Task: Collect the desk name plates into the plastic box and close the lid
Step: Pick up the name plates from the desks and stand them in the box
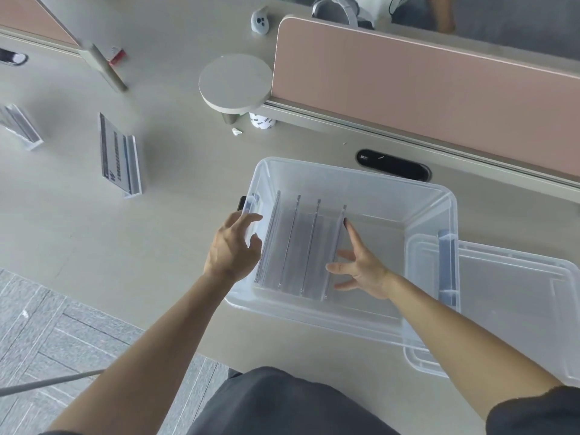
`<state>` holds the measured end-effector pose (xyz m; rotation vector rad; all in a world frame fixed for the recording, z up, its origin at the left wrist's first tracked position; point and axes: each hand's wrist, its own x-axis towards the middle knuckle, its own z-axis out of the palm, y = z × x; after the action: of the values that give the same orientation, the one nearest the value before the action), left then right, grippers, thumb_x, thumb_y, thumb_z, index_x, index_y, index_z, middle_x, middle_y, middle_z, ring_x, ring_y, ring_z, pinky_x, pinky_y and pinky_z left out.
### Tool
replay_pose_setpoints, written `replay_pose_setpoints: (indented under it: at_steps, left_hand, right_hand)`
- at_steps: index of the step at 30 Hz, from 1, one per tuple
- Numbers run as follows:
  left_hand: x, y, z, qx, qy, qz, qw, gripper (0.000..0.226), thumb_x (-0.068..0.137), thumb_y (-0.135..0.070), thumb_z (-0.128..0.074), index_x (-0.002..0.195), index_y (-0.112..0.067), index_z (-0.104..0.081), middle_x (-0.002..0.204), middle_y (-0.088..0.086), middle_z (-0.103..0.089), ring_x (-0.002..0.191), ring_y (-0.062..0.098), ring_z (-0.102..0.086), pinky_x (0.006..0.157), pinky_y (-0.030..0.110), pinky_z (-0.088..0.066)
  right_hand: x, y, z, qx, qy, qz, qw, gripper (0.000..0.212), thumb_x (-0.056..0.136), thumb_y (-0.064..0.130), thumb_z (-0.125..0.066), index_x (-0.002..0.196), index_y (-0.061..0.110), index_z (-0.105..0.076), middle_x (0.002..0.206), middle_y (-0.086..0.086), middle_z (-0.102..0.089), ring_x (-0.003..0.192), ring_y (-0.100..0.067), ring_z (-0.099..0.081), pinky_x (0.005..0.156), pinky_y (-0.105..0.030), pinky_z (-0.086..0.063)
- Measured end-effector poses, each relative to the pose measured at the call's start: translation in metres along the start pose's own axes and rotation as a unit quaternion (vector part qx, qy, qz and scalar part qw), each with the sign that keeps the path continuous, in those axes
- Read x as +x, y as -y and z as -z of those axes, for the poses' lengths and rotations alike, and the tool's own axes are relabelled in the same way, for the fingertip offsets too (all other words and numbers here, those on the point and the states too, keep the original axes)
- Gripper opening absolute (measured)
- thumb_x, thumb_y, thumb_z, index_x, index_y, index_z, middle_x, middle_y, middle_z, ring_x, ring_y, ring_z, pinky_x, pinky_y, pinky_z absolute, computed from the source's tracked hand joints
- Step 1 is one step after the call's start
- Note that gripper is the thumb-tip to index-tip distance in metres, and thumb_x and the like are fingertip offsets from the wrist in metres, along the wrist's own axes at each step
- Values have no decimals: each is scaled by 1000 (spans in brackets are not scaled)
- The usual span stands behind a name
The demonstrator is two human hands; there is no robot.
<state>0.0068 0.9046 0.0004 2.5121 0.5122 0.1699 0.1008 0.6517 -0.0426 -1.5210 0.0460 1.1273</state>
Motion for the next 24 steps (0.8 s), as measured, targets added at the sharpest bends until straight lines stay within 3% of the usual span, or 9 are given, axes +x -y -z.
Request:
replay_pose_setpoints:
  at_steps: [5, 10, 15, 20, 24]
  left_hand:
    - [1, 2, -1, 1, 2, 4, 1000, 38, 80, -5, -60, 115, -17, -65, 122, 8, -60, 90, 33, -62, 70, 26, -41]
    - [1, 3, -3, 3, 9, 16, 1000, 37, 81, -7, -60, 115, -19, -64, 125, 6, -59, 90, 32, -61, 69, 26, -40]
    - [1, 2, -3, 7, 11, 21, 1000, 37, 81, -9, -60, 116, -20, -64, 126, 5, -58, 94, 31, -61, 70, 27, -41]
    - [0, 1, -2, 9, 10, 19, 1000, 37, 81, -8, -60, 116, -19, -64, 125, 6, -58, 95, 32, -61, 71, 27, -40]
    - [0, 1, -2, 15, 13, 18, 1000, 38, 82, -8, -60, 118, -18, -63, 125, 8, -57, 95, 33, -60, 72, 28, -42]
  right_hand:
    - [3, -2, 0, 37, 15, -16, 999, 110, 79, 9, -81, 144, 66, -13, 161, -1, -20, 138, -15, -31, 88, -63, -53]
    - [5, 5, -3, 40, 24, -21, 999, 109, 81, 1, -77, 145, 64, -14, 162, -2, -16, 137, -15, -30, 87, -62, -54]
    - [4, 7, -4, 57, 26, -41, 997, 106, 83, 0, -75, 143, 65, -17, 158, -16, -21, 142, -27, -32, 89, -60, -54]
    - [5, 6, -4, 57, 24, -40, 997, 106, 81, 0, -77, 142, 65, -20, 154, -15, -26, 131, -24, -39, 89, -60, -54]
    - [5, 6, -3, 44, 22, -42, 998, 107, 81, -1, -76, 145, 62, -19, 140, -7, -32, 125, -22, -41, 89, -61, -54]
